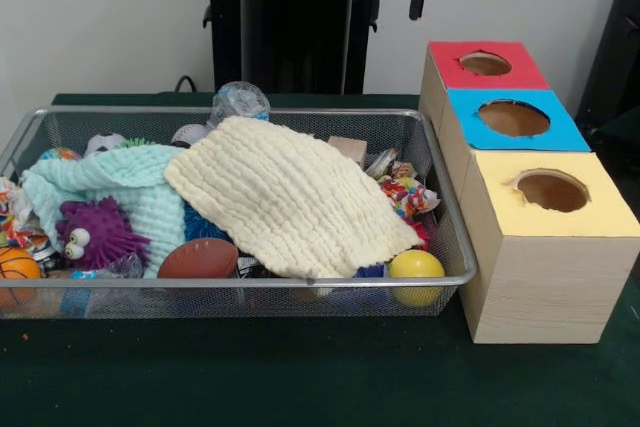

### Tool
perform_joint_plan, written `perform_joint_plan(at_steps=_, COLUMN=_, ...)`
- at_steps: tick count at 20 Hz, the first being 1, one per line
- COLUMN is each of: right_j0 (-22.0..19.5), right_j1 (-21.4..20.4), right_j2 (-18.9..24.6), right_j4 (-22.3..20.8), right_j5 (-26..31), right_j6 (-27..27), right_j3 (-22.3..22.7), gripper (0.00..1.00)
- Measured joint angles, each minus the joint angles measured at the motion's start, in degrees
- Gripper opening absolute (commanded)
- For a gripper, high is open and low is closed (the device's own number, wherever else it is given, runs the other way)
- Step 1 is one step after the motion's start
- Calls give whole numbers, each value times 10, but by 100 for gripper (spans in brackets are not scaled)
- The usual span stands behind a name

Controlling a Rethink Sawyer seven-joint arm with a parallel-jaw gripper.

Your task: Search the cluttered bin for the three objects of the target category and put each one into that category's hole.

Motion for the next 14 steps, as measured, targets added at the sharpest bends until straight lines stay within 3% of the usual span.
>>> perform_joint_plan(at_steps=5, right_j0=-31, right_j1=6, right_j2=23, right_j4=-6, right_j5=0, right_j6=0, right_j3=-13, gripper=100)
perform_joint_plan(at_steps=14, right_j0=-42, right_j1=43, right_j2=54, right_j4=-31, right_j5=0, right_j6=0, right_j3=-38, gripper=100)
